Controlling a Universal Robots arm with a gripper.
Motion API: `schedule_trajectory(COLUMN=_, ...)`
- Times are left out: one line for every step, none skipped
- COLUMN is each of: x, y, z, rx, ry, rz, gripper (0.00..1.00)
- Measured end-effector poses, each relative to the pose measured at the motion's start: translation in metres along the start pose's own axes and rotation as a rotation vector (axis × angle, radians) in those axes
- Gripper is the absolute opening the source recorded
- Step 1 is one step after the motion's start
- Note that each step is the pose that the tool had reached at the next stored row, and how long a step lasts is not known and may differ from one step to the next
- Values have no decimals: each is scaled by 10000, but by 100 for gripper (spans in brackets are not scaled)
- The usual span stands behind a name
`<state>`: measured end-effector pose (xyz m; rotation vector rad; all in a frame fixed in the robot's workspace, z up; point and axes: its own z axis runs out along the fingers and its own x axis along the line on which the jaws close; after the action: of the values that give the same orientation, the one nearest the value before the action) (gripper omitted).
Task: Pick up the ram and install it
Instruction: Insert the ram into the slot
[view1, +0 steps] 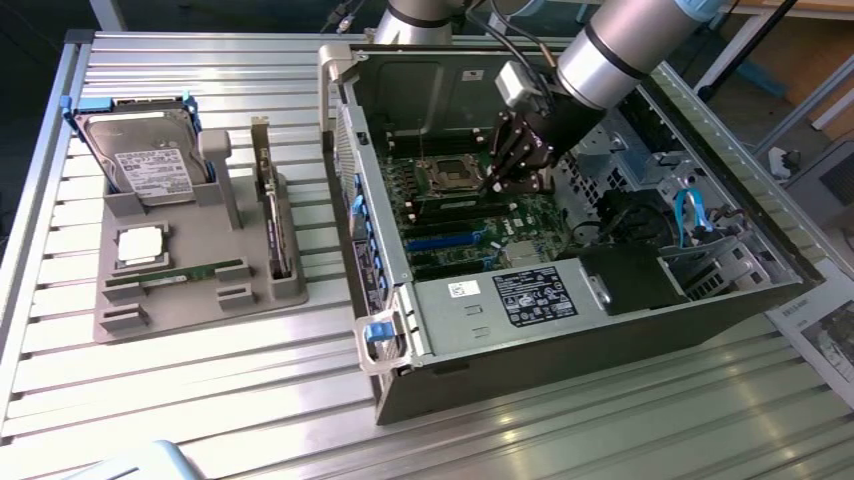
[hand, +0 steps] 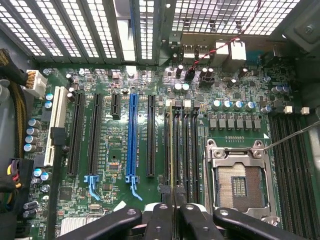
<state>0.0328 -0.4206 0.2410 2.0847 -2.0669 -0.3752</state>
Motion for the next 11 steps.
schedule_trajectory(x=1, y=-2, z=-1, rx=-25, ry=0, rz=2, gripper=12)
schedule_trajectory(x=2, y=-4, z=-1, rx=-52, ry=-1, rz=3, gripper=12)
schedule_trajectory(x=2, y=-4, z=-1, rx=-56, ry=-2, rz=3, gripper=12)
schedule_trajectory(x=2, y=-5, z=-1, rx=-56, ry=-4, rz=3, gripper=12)
schedule_trajectory(x=2, y=-5, z=-1, rx=-56, ry=-4, rz=2, gripper=12)
schedule_trajectory(x=3, y=-3, z=-1, rx=-57, ry=-2, rz=1, gripper=12)
schedule_trajectory(x=2, y=3, z=3, rx=-57, ry=-3, rz=2, gripper=12)
schedule_trajectory(x=2, y=7, z=6, rx=-56, ry=-4, rz=1, gripper=12)
schedule_trajectory(x=2, y=8, z=6, rx=-56, ry=-3, rz=1, gripper=12)
schedule_trajectory(x=2, y=8, z=6, rx=-57, ry=-3, rz=1, gripper=12)
schedule_trajectory(x=2, y=8, z=6, rx=-56, ry=-4, rz=1, gripper=12)
